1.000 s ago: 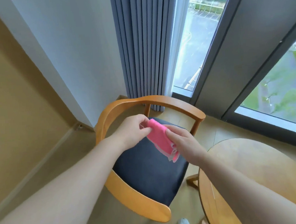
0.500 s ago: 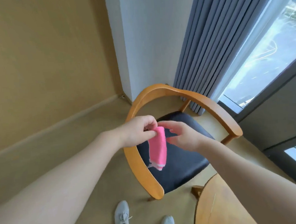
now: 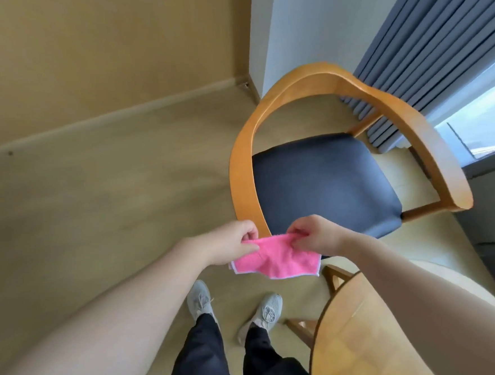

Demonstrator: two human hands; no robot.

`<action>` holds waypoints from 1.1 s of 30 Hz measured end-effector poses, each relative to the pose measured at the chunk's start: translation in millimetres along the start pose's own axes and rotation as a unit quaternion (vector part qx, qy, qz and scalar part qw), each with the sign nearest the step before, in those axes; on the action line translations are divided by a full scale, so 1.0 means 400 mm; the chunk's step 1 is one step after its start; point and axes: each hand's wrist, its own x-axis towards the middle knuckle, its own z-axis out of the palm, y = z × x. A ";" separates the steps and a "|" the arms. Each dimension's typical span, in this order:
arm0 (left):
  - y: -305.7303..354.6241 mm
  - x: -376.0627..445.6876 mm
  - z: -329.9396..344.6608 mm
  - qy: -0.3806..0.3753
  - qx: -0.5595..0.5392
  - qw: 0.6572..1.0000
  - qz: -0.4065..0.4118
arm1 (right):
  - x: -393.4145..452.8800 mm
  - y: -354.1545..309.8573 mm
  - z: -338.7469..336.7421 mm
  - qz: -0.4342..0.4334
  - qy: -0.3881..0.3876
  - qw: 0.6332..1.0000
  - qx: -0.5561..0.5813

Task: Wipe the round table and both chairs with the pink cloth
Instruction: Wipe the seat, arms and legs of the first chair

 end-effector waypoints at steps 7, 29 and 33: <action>-0.097 0.054 0.092 0.078 -0.046 0.994 -0.059 | 0.100 0.098 0.087 0.074 0.085 0.992 0.048; -0.207 0.074 0.111 0.163 0.153 0.975 -0.007 | 0.168 0.003 0.378 0.199 0.221 0.955 0.006; -0.245 0.076 0.108 0.158 0.142 0.977 -0.011 | 0.190 -0.013 0.382 0.187 0.256 0.948 -0.017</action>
